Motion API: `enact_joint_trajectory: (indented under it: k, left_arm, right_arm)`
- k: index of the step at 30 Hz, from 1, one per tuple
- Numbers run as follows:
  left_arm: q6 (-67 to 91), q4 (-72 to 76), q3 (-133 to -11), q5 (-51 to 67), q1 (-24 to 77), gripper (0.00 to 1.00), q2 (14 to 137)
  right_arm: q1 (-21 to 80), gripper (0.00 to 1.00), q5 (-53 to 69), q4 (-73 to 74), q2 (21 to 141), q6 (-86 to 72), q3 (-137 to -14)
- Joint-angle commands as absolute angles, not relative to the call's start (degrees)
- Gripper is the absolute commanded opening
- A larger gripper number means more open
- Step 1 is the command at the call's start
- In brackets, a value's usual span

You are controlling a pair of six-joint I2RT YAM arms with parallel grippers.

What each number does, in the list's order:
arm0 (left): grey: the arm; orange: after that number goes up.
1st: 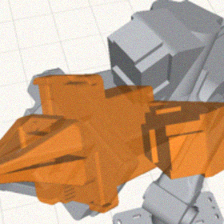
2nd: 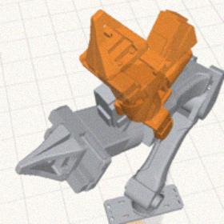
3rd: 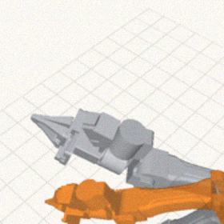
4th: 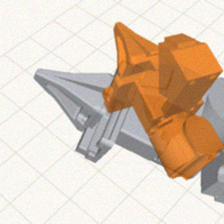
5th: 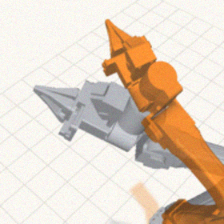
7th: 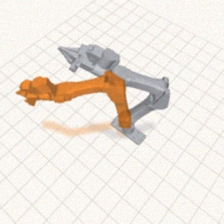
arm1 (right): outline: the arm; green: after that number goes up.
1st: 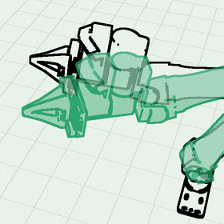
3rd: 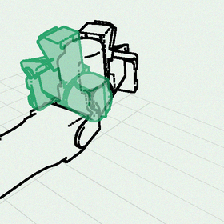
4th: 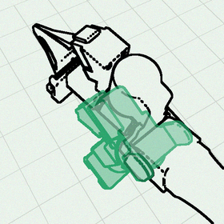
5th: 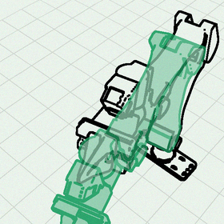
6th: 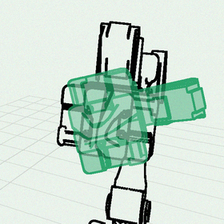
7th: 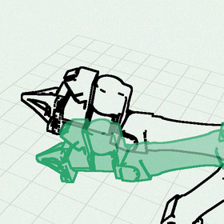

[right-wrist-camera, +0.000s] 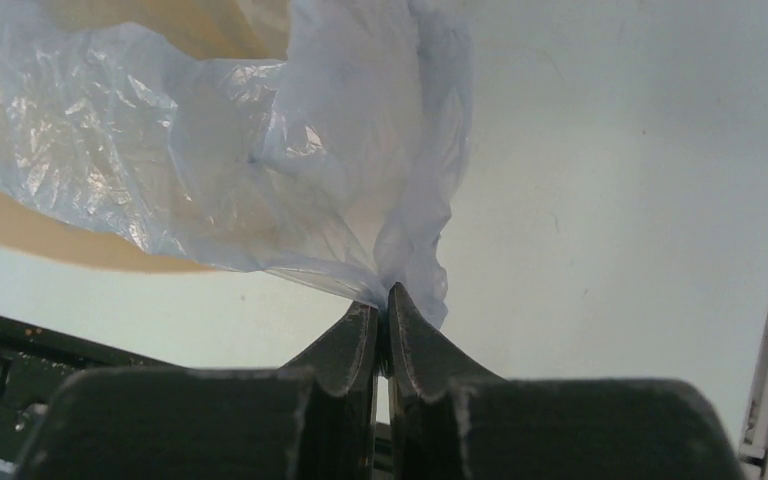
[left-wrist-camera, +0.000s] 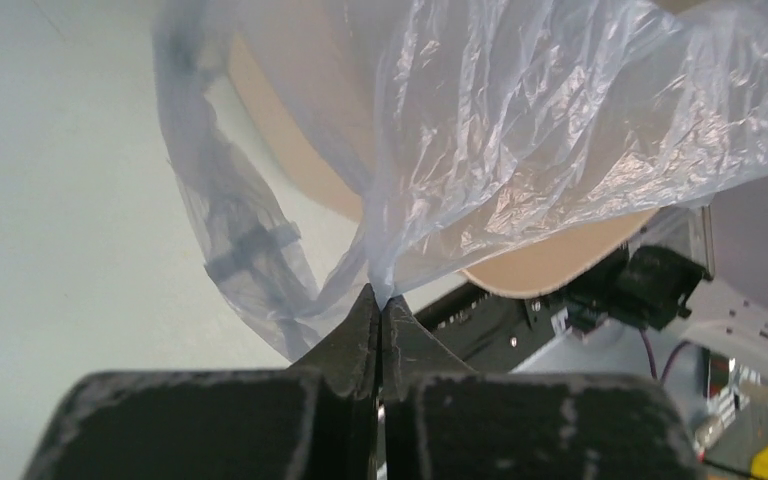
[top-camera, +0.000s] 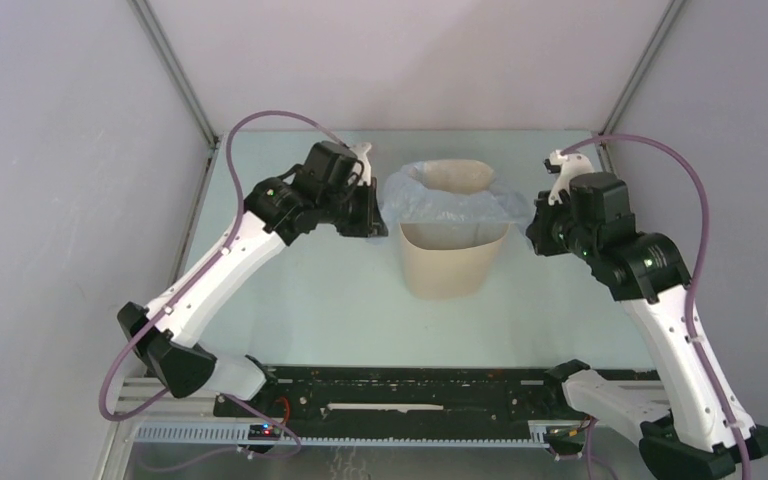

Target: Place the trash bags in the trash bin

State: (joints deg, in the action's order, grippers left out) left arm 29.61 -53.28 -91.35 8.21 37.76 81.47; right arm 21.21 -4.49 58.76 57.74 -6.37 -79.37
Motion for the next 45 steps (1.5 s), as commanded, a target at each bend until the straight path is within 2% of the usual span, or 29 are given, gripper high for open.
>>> enact_joint_trajectory:
  k: [1,10,19,22,25,31,37,40,42,45]
  left_arm:
    - [31.19,-53.41,-86.68,10.26,40.64,0.00,78.49]
    - [35.41,-50.93,-77.42,8.70,44.07,0.00,73.93]
    - [37.78,-47.33,-73.52,9.71,44.74,0.01,73.79]
    - [36.78,-46.65,-73.89,9.06,44.75,0.01,75.91]
    - [35.09,-46.80,-74.55,6.42,44.70,0.00,78.78]
    - [32.29,-47.85,-76.77,5.51,44.56,0.00,84.45]
    - [29.94,-50.25,-77.88,6.00,44.10,0.00,86.51]
    - [29.14,-50.69,-78.46,6.32,43.10,0.02,85.54]
    - [28.83,-51.36,-79.06,6.97,42.17,0.08,84.46]
    - [28.83,-52.21,-79.19,7.09,40.38,0.27,81.81]
  right_arm:
    - [21.39,0.11,-3.61,60.74,54.83,-10.01,-76.80]
    - [21.45,0.12,-2.36,62.72,52.60,-12.98,-70.57]
    - [21.36,0.13,-5.81,62.45,50.24,-14.30,-65.90]
    - [21.28,0.15,-6.42,59.13,50.67,-14.33,-63.61]
    - [21.27,0.21,-5.43,54.50,52.60,-13.52,-61.45]
    - [19.85,0.23,-1.82,51.10,57.22,-18.86,-59.00]
    - [14.35,0.33,10.91,47.13,56.95,-23.09,-53.33]
    - [11.28,0.44,13.41,48.21,56.54,-21.81,-53.84]
    - [9.25,0.53,14.48,50.89,55.83,-20.52,-55.80]
    - [7.71,0.64,13.41,55.63,53.77,-18.85,-59.77]
